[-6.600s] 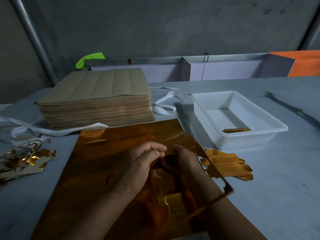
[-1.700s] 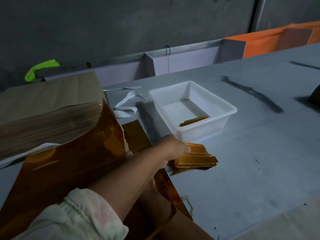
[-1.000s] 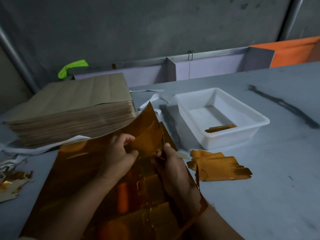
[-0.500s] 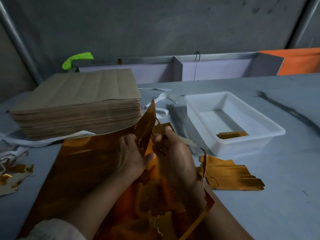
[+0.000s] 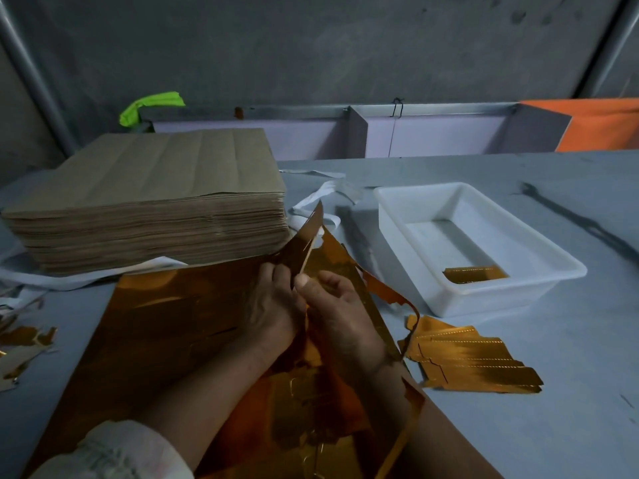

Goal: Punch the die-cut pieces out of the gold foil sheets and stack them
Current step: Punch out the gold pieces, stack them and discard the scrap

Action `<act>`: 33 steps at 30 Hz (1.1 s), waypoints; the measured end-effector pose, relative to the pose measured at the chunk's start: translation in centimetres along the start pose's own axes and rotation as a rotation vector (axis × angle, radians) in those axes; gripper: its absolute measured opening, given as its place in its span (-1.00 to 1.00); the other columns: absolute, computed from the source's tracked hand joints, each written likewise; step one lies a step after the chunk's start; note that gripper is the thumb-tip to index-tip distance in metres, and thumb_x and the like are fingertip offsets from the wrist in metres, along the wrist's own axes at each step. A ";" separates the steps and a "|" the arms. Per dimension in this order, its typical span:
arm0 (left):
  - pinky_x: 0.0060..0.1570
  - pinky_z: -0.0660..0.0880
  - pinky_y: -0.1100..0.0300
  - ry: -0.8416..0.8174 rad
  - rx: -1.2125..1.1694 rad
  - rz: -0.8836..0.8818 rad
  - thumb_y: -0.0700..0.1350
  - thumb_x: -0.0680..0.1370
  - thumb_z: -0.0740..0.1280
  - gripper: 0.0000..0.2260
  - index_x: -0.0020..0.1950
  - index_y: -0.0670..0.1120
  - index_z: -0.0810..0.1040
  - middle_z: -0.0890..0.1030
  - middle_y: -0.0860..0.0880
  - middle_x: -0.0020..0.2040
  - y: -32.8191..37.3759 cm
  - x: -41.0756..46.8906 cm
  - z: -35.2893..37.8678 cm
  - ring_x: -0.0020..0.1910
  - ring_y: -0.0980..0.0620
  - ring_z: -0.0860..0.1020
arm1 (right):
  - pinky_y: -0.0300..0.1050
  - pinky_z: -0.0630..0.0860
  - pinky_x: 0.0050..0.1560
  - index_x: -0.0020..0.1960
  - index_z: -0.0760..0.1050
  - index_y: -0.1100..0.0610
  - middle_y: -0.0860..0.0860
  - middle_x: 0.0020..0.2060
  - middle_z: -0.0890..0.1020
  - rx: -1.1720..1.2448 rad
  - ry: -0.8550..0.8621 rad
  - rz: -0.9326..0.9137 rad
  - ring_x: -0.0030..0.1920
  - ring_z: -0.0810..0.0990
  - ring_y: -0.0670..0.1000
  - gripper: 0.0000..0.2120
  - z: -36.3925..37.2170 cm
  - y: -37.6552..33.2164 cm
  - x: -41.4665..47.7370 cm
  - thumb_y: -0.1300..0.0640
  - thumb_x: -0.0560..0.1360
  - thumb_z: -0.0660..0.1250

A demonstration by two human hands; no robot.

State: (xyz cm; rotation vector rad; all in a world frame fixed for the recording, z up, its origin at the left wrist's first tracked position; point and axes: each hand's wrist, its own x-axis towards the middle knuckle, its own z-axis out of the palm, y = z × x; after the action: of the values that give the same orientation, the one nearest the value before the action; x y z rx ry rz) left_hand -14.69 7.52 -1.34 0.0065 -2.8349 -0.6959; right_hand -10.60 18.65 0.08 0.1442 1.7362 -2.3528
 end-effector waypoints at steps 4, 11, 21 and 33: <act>0.03 0.46 0.13 -0.031 -0.054 0.064 0.00 0.59 0.28 -0.92 -0.01 0.01 0.45 0.41 0.04 0.13 -0.4 -0.3 -0.3 0.04 0.03 0.48 | -0.02 0.58 0.09 0.42 0.33 0.11 0.06 0.16 0.61 -0.041 0.121 0.074 0.13 0.61 0.05 -0.23 0.4 0.0 1.5 -0.21 0.36 0.51; 0.01 0.36 0.27 -0.039 -0.154 0.121 -0.20 0.54 0.28 -0.76 0.17 -0.03 0.57 0.51 0.01 0.23 -2.7 1.0 -0.5 0.11 0.08 0.47 | 0.21 0.57 0.17 0.08 0.58 0.17 0.17 0.00 0.67 -0.362 0.279 0.189 0.04 0.65 0.18 -0.77 0.0 -1.0 4.3 0.05 0.60 0.25; 0.54 -0.09 0.08 -0.164 0.190 0.009 -0.10 0.67 0.07 -0.53 0.59 0.04 0.09 0.10 0.03 0.60 -4.9 2.1 1.9 0.58 0.06 0.02 | -0.11 0.67 -0.07 0.05 0.51 0.16 0.13 -0.02 0.66 -0.251 0.337 0.224 -0.19 0.68 -0.05 -0.80 -0.6 0.2 5.5 0.10 0.66 0.14; 0.55 -0.08 0.04 -0.117 0.161 0.013 -0.09 0.64 0.14 -0.52 0.57 0.03 0.17 0.15 0.03 0.59 -4.8 1.9 2.2 0.57 0.05 0.05 | -0.07 0.66 -0.29 0.00 0.50 0.10 0.07 -0.19 0.70 0.002 0.380 0.161 -0.26 0.72 0.09 -0.91 -1.3 0.7 5.4 0.11 0.58 0.25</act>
State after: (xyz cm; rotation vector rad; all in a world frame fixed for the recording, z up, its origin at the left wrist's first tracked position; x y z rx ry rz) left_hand -17.27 4.15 -5.02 -0.0275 -2.9921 -0.4783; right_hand -15.71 19.11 -2.11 0.7457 1.7970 -2.3196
